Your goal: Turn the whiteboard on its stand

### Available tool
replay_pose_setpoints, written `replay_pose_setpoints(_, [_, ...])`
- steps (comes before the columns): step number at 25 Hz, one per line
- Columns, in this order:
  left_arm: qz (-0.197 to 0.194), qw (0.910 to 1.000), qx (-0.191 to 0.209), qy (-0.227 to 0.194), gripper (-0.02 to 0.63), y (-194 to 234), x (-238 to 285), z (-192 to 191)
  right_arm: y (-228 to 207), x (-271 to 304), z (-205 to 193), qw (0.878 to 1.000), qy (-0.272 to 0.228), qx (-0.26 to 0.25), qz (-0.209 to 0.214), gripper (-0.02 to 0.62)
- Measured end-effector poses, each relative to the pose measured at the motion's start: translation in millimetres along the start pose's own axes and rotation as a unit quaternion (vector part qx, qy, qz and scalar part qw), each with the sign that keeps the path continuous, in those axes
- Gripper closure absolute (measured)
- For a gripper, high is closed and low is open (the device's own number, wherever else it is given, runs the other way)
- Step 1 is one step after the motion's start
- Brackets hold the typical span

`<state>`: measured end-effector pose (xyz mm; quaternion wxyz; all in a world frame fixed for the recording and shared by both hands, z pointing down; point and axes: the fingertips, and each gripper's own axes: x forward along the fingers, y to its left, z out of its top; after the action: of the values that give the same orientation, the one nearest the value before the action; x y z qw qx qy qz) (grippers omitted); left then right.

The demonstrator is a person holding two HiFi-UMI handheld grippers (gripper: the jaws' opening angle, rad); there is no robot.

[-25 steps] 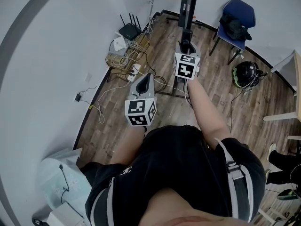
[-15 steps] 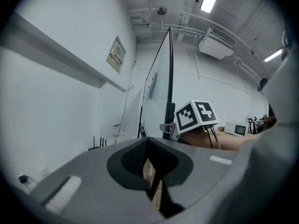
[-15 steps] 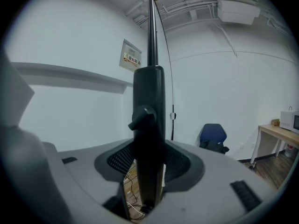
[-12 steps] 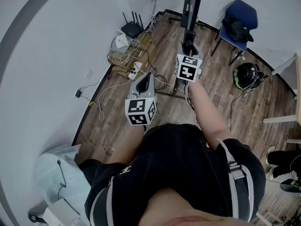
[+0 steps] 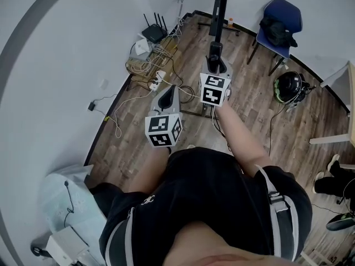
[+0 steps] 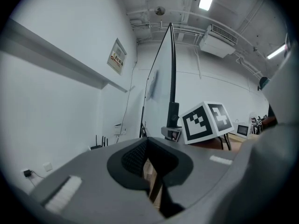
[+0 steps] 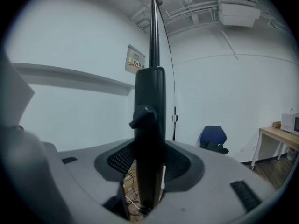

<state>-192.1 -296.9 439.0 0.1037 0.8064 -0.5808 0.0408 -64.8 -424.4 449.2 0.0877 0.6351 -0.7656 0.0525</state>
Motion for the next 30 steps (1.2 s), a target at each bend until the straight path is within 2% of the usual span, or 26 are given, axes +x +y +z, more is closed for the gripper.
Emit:
replay_pose_setpoints(15, [0.02, 0.9996, -0.016, 0.006, 0.598, -89, -46, -20, -11, -101, -22, 0.998, 0.008, -0.003, 0.057, 0.411])
replay_pose_setpoints(30, [0.045, 0.9986, -0.026, 0.016, 0.598, -148, -104, -52, -23, -174, -38, 0.996, -0.004, -0.021, 0.081, 0.413])
